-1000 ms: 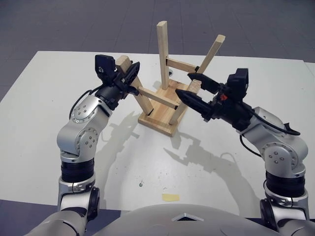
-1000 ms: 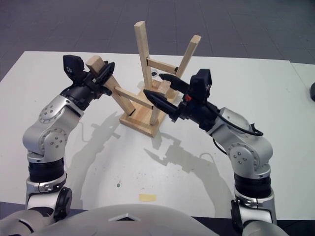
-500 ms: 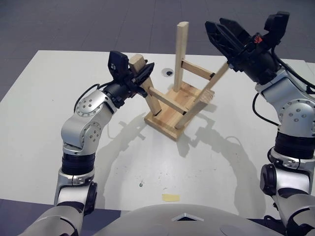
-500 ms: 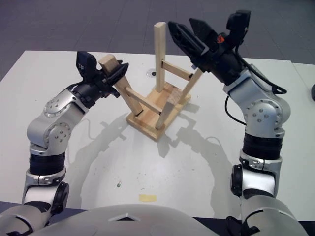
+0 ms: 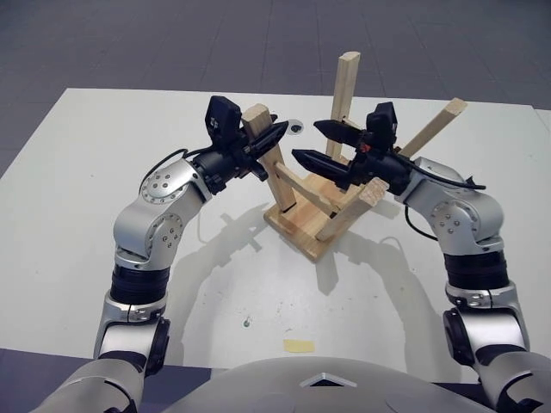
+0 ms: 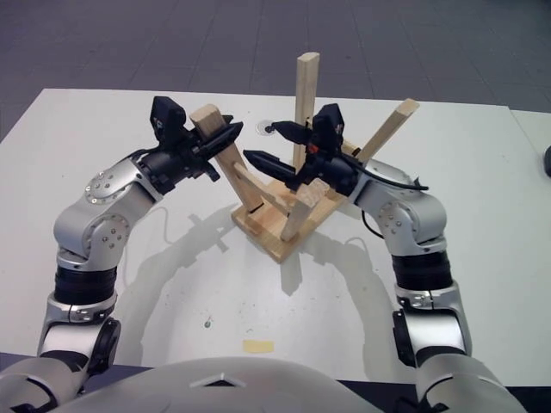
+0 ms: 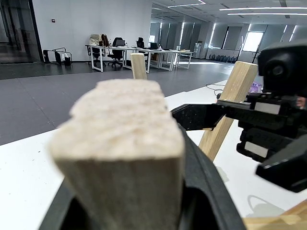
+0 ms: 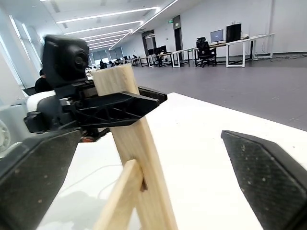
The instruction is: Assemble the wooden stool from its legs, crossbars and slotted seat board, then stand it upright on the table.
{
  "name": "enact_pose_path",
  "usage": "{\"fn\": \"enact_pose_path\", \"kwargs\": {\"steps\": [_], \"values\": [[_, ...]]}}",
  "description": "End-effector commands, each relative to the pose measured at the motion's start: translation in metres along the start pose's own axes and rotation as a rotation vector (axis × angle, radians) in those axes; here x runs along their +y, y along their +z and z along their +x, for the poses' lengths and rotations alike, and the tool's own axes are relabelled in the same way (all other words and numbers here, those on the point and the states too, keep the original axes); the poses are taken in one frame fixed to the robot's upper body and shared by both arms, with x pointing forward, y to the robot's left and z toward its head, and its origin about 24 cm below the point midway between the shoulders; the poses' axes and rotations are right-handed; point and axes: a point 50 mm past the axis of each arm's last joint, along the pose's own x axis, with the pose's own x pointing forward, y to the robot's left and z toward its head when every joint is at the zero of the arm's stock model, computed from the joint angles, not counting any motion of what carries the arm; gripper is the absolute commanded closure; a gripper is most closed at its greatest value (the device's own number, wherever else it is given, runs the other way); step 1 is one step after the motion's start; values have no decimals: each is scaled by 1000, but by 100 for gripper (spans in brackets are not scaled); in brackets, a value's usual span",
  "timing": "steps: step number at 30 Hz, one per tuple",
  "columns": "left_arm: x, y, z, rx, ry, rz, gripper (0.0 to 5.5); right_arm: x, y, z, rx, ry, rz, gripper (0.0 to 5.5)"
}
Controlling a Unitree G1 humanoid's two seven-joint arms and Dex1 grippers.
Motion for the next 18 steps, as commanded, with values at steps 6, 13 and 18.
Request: {"fn": "enact_pose_path", "kwargs": {"steps": [6,13,18], "values": [[-4,-36,-8,224,-27,-1,442,-16,-69,-16,291,-141,-28,10],[4,-39,-4,227,60,-11,435,-15,-66,-18,212,-222,3,10],[7,-29,4,131,106,-220,447,-22,-49,-24,121,-316,12,10]]}}
